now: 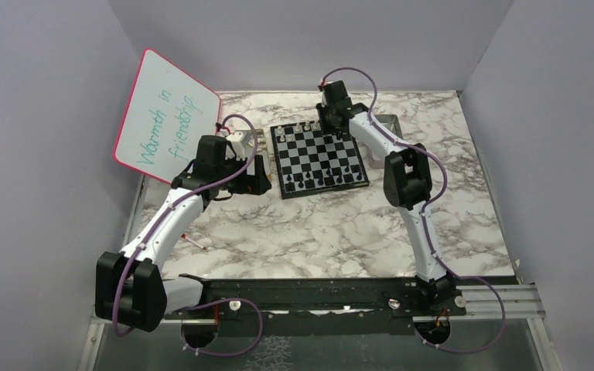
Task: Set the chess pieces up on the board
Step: Place the chess piece on the chessboard, then pick up the chess piece from the storage box.
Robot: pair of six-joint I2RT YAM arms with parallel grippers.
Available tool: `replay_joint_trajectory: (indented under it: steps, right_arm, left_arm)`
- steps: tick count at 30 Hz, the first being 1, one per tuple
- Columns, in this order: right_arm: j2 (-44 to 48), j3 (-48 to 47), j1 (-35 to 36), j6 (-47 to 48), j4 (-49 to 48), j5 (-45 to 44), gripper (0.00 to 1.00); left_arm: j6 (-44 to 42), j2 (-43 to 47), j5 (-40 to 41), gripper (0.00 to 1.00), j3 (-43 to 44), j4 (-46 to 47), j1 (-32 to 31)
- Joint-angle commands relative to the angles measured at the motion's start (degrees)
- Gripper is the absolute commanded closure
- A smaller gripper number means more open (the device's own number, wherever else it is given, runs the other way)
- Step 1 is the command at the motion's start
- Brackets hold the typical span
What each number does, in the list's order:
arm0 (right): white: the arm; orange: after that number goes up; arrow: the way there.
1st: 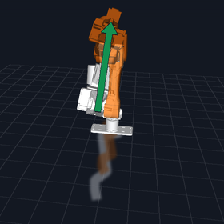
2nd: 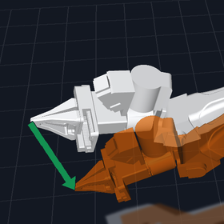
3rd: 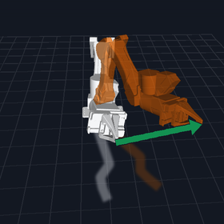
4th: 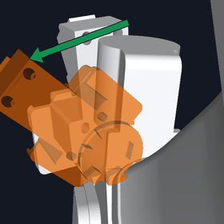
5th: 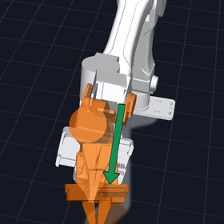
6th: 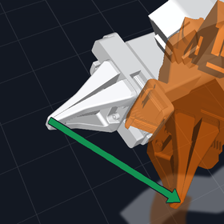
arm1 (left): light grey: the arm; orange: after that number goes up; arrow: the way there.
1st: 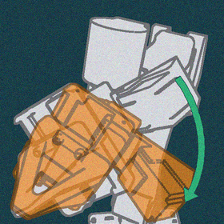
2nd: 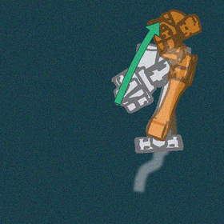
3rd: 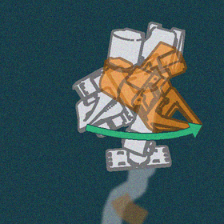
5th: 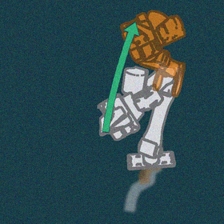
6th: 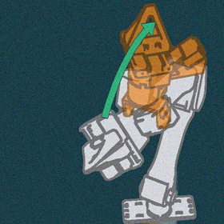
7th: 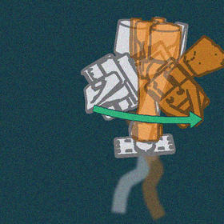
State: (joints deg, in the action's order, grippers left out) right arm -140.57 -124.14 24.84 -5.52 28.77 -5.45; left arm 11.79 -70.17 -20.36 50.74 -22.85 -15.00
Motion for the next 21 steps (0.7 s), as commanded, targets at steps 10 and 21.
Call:
replay_joint_trajectory:
  steps: [10, 21]
  right_arm:
    - [5.9, -1.7, -0.2, -0.4, 3.1, 2.0, 0.53]
    - [28.9, 23.4, -0.2, -5.4, -6.6, 10.4, 0.39]
  left_arm:
    - [1.6, -0.2, 4.6, 0.01, 1.7, -0.6, 0.3]
    - [-4.4, -14.7, 13.0, 0.17, 16.3, -2.7, 0.5]
